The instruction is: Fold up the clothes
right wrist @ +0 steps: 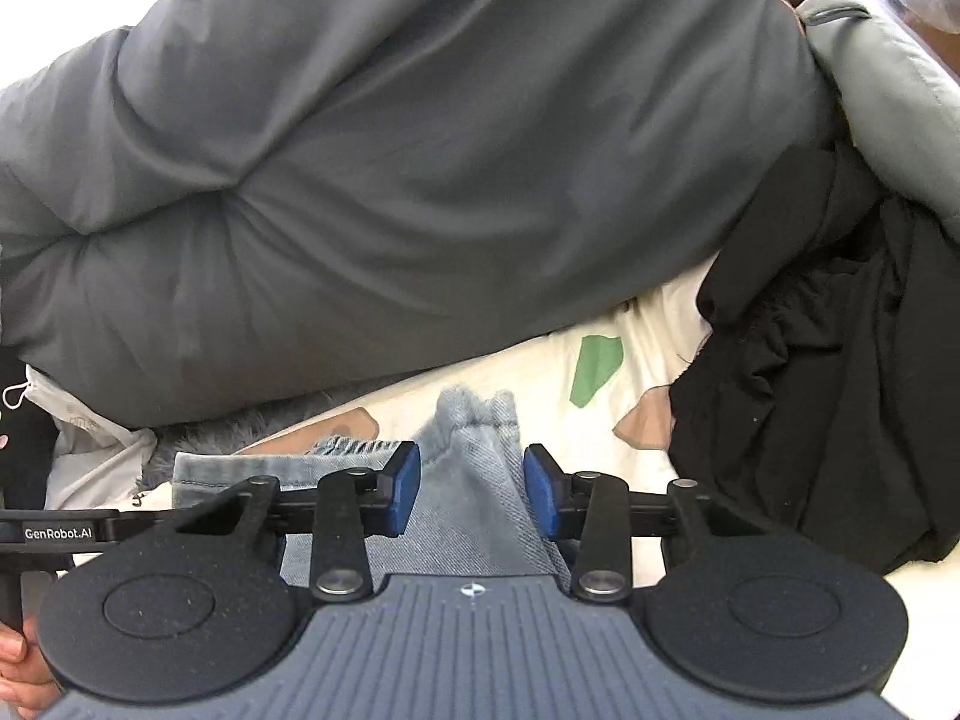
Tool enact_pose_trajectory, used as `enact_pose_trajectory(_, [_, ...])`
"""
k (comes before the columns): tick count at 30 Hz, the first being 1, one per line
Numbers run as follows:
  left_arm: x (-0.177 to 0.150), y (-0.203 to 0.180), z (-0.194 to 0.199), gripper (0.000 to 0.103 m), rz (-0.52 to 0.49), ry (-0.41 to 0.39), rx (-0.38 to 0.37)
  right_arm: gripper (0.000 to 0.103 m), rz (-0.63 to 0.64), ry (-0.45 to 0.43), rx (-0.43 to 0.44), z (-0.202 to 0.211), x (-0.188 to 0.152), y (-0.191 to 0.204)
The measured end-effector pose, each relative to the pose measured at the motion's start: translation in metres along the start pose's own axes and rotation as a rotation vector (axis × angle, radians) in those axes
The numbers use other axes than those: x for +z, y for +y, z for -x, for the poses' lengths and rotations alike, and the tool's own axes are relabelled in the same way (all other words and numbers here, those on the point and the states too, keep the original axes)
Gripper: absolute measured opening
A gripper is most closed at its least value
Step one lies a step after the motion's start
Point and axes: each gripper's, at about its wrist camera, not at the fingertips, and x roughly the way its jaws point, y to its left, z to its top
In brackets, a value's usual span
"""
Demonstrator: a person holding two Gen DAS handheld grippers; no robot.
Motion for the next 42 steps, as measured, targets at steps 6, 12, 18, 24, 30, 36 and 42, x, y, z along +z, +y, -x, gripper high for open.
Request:
enact_pose_trajectory(6, [0.000,-0.004,0.001,0.017,-0.020,-0.011,0.020,0.007,-0.032,0.020,-0.006,-0.005,-0.001,-0.006])
enact_pose_trajectory(12, [0.000,-0.014,0.005,0.010,-0.044,-0.033,0.035,0.004,-0.057,-0.012,-0.013,0.004,-0.001,-0.010])
enact_pose_trajectory(18, [-0.001,-0.014,-0.002,0.009,-0.055,-0.020,0.088,0.006,-0.056,0.024,-0.029,-0.007,0.000,-0.010])
enact_pose_trajectory(24, [-0.003,-0.011,0.001,0.009,-0.073,-0.017,0.094,0.051,-0.050,0.066,-0.068,-0.031,-0.002,-0.010])
enact_pose_trajectory(30, [0.000,-0.008,-0.004,0.010,-0.044,-0.002,0.091,0.056,-0.169,0.114,-0.006,-0.047,-0.006,-0.027])
enact_pose_trajectory(36, [0.000,-0.009,-0.003,0.009,-0.072,-0.002,0.083,0.022,-0.135,0.026,-0.009,-0.023,-0.010,-0.023])
enact_pose_trajectory(42, [0.004,-0.015,-0.002,0.009,-0.088,-0.005,0.078,0.006,-0.239,0.004,0.045,-0.012,-0.005,-0.032])
